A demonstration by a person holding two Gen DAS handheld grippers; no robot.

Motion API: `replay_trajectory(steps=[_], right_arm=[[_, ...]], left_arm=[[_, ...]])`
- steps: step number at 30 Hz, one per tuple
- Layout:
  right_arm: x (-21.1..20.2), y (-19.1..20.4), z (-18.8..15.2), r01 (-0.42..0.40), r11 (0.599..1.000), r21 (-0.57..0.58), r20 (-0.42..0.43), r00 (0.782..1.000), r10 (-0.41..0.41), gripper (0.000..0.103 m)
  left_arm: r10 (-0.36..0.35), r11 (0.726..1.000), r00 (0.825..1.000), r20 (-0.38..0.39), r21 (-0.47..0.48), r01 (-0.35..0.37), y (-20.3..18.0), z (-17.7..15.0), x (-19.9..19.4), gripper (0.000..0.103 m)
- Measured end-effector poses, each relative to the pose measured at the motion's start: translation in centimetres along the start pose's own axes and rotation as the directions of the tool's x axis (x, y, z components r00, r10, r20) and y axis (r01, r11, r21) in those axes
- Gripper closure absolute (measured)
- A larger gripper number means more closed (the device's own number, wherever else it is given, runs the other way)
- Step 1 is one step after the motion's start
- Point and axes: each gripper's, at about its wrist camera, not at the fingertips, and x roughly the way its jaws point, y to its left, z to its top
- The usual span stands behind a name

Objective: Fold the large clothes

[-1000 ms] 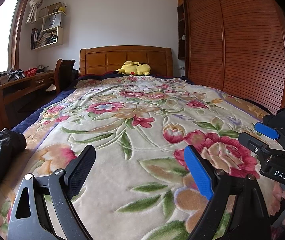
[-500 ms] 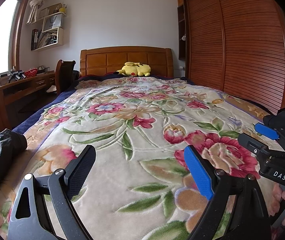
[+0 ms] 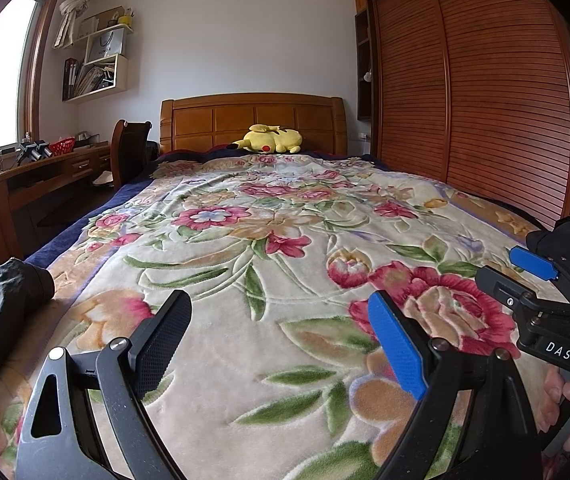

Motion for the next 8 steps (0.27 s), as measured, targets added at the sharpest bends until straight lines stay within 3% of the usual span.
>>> replay_trajectory(steps=[8], right_arm=[[0.03,-0.19,-0.07,-0.002,1.000,0.001,0.002,1.000,0.002,0.021]], left_arm=[[-0.001,1.000,1.000,0.000,-0.001,0.001,-0.01,-0.03,0.02,0.012]])
